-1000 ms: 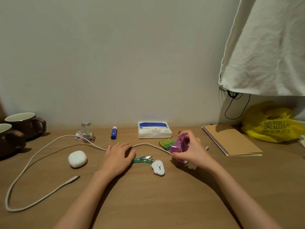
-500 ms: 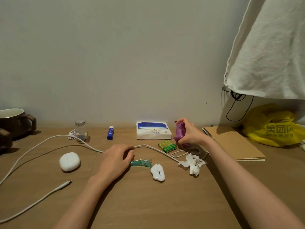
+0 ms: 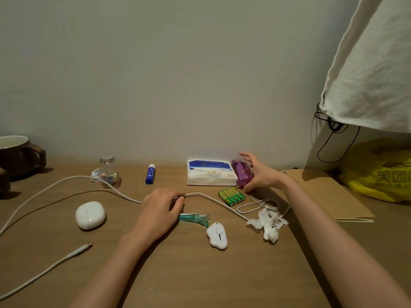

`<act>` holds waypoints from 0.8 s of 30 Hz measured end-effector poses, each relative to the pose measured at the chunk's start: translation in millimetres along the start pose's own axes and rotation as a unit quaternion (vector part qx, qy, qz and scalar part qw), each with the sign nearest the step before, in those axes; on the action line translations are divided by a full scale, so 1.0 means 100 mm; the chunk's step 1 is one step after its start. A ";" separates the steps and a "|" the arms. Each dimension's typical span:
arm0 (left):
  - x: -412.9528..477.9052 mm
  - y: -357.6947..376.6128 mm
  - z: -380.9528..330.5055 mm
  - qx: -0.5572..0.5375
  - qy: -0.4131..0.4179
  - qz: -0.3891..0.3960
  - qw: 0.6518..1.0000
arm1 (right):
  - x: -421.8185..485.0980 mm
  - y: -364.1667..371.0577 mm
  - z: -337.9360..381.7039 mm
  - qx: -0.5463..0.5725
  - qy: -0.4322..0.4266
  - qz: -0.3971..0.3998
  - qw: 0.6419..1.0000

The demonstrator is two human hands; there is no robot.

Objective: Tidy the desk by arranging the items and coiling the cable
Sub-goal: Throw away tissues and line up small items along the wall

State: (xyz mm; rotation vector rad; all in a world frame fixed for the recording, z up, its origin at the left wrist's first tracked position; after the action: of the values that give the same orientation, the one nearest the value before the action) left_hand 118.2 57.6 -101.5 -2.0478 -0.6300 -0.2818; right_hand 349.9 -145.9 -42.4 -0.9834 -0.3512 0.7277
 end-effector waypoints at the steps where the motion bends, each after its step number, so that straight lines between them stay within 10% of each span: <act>1: 0.00 0.00 0.00 0.000 0.000 0.000 1.000 | -0.04 -0.02 0.01 0.004 0.001 -0.008 1.000; 24: 0.00 0.01 0.00 0.003 -0.001 0.010 1.000 | -0.25 0.19 0.06 0.022 0.010 -0.086 0.996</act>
State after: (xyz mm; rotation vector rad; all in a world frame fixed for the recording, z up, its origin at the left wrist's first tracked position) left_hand 119.0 57.0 -102.4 -2.0487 -0.6097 -0.2654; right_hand 320.4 -152.8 -54.4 -0.9051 -0.3963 0.5666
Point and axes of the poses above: each hand's wrist, its own x-axis towards the middle knuckle, its own y-axis out of the palm, z = x × y, the point moved 1 cm from there along x, towards the middle knuckle, and after that the axes turned 7 degrees about -x, right-handed, at the moved point
